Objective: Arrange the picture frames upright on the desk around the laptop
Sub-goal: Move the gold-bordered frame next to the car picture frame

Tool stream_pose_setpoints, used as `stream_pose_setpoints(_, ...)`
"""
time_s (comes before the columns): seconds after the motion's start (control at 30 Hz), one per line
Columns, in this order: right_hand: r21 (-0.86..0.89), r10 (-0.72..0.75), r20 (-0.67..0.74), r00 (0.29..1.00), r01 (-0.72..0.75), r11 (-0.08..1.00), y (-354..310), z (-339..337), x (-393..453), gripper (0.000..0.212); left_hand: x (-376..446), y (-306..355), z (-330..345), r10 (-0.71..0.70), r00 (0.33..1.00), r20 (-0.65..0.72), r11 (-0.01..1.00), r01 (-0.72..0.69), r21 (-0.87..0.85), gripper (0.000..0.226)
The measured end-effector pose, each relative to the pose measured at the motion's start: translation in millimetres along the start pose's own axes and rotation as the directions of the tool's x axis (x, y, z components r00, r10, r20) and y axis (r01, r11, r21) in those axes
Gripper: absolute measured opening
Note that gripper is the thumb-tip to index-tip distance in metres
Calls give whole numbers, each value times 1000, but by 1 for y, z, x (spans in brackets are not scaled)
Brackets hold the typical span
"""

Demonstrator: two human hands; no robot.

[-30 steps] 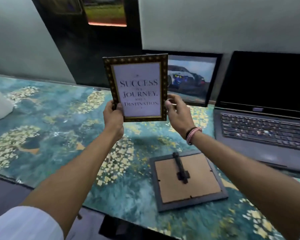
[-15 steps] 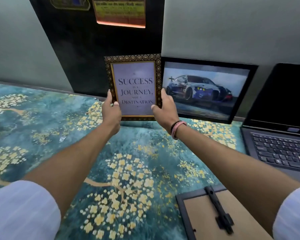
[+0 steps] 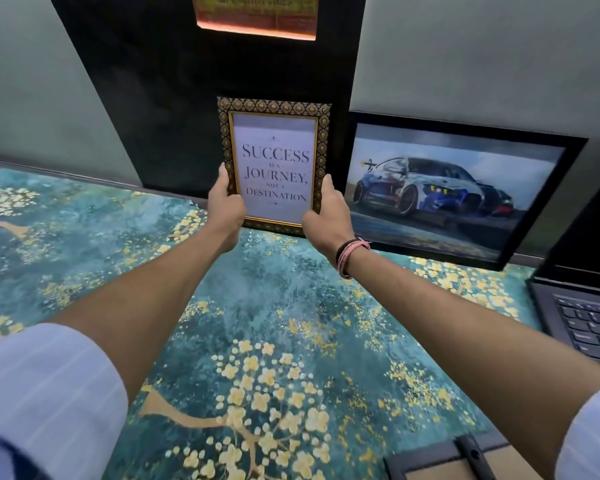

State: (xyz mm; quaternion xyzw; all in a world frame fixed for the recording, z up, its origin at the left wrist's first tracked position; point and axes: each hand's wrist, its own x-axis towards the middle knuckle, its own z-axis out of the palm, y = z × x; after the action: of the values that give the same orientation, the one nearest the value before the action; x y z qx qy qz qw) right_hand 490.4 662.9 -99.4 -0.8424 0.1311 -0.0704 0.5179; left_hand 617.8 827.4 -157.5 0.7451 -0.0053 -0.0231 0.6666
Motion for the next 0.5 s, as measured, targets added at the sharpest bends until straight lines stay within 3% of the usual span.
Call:
stream_pose_setpoints(0.33, -40, 14, 14, 1000, -13, 999, 6, 11, 8, 86, -2, 4, 6, -62, 998, 1, 996, 61, 62, 90)
stream_pose_setpoints(0.5, -64, -14, 7, 1000, 14, 998, 6, 6, -3, 84, -20, 15, 16, -90, 994, -69, 995, 92, 31, 89)
